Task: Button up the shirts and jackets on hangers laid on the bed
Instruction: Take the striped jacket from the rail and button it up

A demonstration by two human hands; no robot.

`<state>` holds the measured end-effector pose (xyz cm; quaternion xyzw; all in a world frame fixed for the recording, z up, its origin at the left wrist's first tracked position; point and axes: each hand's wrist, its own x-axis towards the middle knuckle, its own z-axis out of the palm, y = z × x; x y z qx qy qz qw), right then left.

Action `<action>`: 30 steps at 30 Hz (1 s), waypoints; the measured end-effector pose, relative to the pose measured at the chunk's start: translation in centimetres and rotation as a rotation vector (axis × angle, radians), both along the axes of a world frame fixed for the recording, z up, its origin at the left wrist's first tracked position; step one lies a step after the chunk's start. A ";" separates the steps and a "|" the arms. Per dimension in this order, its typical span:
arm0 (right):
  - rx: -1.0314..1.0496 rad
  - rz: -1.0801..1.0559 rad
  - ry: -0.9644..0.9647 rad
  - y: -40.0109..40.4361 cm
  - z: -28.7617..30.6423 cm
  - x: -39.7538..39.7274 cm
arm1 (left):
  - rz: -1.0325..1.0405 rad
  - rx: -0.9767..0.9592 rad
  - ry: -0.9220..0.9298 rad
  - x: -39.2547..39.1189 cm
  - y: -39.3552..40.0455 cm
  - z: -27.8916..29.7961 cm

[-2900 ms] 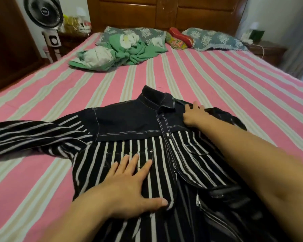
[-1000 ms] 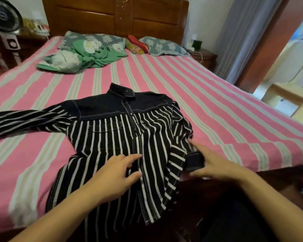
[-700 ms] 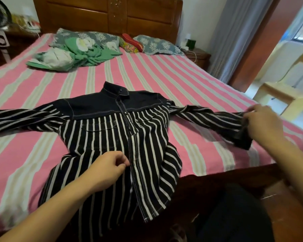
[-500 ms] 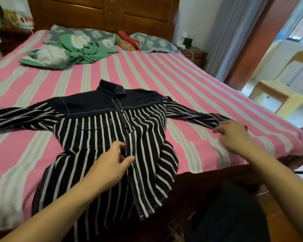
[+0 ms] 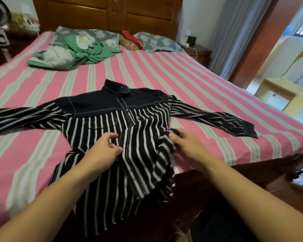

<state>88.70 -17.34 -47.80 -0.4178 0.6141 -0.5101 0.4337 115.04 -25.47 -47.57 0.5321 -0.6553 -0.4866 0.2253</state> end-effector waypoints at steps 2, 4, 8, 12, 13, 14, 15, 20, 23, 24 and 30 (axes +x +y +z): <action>-0.128 -0.181 -0.160 1.4 2.7 -0.5 | -0.050 -0.047 0.087 -0.3 0.8 0.6; -0.217 -0.358 -0.197 3.8 5.6 -2.1 | -0.121 -0.100 0.159 -0.7 1.7 1.4; 0.057 -0.451 0.317 10.0 8.7 -5.1 | -0.204 -0.111 0.133 -2.7 3.0 2.2; 0.899 0.049 1.173 11.9 5.6 -7.1 | -0.491 -0.294 -0.433 -4.4 3.0 0.9; 1.005 0.120 1.289 11.6 4.9 -7.1 | -0.564 -0.356 -0.584 -4.5 2.9 0.6; 1.011 0.113 1.392 10.6 4.6 -7.1 | -0.620 -0.393 -0.674 -4.3 2.7 0.6; 0.939 0.078 1.457 9.3 4.9 -6.6 | -0.671 -0.397 -0.689 -4.1 2.4 0.6; 0.383 0.148 1.170 -0.1 7.1 -0.7 | -0.695 -0.151 -0.444 -3.5 0.6 1.8; 0.206 0.204 1.131 -6.3 4.7 3.0 | -0.245 -0.326 -0.392 -4.4 -2.5 0.3; 0.185 0.211 1.109 -8.3 3.4 3.9 | -0.123 -0.366 -0.375 -4.8 -3.7 -0.4; 0.367 0.238 1.055 -15.8 -3.7 6.1 | -0.028 -0.274 -0.331 -6.9 -10.2 -4.3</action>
